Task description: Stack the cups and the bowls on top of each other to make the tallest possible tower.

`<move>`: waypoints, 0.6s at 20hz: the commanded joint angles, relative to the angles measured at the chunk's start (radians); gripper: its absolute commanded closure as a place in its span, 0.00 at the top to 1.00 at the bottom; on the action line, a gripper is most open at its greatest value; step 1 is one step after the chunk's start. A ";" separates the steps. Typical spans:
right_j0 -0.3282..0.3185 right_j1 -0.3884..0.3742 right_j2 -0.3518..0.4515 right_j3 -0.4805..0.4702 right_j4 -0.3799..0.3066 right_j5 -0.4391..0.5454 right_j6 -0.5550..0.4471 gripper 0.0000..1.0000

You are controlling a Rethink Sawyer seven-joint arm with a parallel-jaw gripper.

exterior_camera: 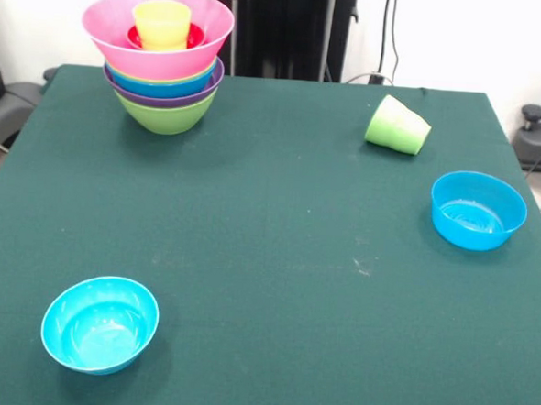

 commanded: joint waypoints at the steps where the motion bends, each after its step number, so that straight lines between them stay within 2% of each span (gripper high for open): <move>1: 0.173 0.055 0.038 -0.107 0.022 0.099 0.052 1.00; 5: 0.235 0.050 0.045 -0.170 0.069 0.166 0.048 1.00; 8: 0.266 0.078 0.042 -0.229 0.097 0.204 0.038 1.00; 12: 0.303 0.124 0.034 -0.309 0.101 0.232 0.025 1.00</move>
